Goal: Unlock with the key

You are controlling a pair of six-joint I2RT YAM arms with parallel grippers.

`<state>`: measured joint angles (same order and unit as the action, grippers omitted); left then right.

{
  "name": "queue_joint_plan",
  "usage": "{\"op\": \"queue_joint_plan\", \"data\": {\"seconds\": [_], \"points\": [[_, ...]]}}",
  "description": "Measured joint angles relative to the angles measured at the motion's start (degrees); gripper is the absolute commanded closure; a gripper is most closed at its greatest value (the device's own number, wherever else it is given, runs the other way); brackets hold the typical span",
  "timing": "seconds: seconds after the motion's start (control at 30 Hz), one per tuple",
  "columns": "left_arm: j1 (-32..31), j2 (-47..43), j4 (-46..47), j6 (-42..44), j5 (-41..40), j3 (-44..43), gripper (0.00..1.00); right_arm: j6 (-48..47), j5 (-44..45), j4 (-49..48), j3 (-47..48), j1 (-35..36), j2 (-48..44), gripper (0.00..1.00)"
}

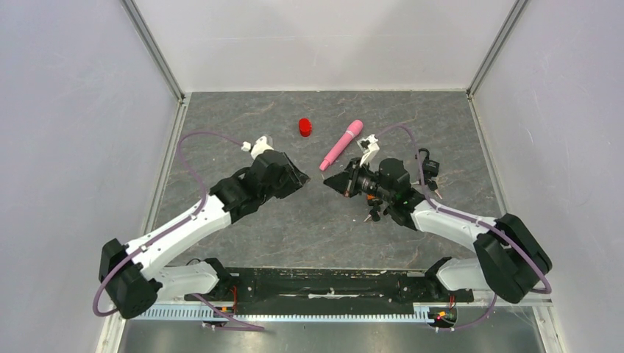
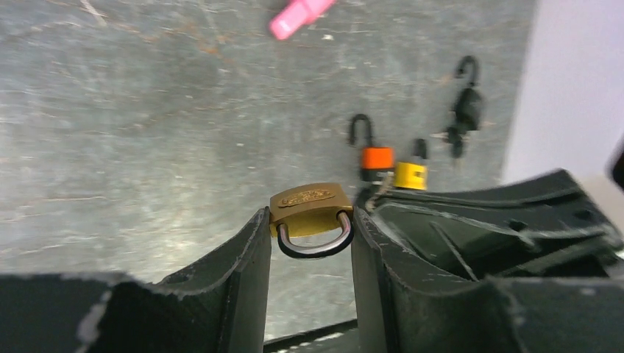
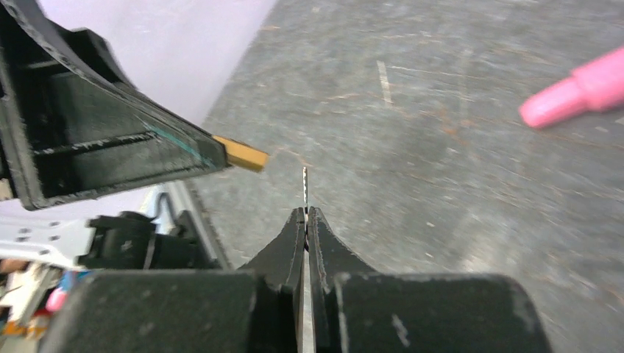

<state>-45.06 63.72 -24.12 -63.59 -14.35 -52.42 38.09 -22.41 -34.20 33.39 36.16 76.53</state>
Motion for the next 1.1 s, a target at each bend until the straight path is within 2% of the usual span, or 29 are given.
{"op": "queue_joint_plan", "data": {"seconds": [0.17, 0.47, 0.77, 0.93, 1.1], "points": [[0.04, 8.63, -8.52, 5.86, -3.69, -5.77, 0.98, -6.38, 7.15, 8.00, -3.13, -0.35, -5.35, 1.00], [0.09, 22.73, -11.06, 8.74, -6.54, -3.41, 0.95, -10.97, 12.04, 12.96, -6.40, -0.35, -9.64, 1.00], [-0.09, 25.79, -8.68, 7.45, -7.43, -0.07, 0.73, -11.78, 12.26, 13.14, -6.43, -0.35, -9.75, 1.00], [-0.17, 25.46, -6.54, 5.95, -7.91, 1.40, 0.55, -11.76, 12.22, 13.14, -6.43, -0.35, -9.73, 1.00], [-0.20, 24.33, -5.31, 5.01, -7.96, 2.84, 0.45, -11.76, 12.00, 13.14, -6.43, -0.35, -9.73, 1.00]]}}
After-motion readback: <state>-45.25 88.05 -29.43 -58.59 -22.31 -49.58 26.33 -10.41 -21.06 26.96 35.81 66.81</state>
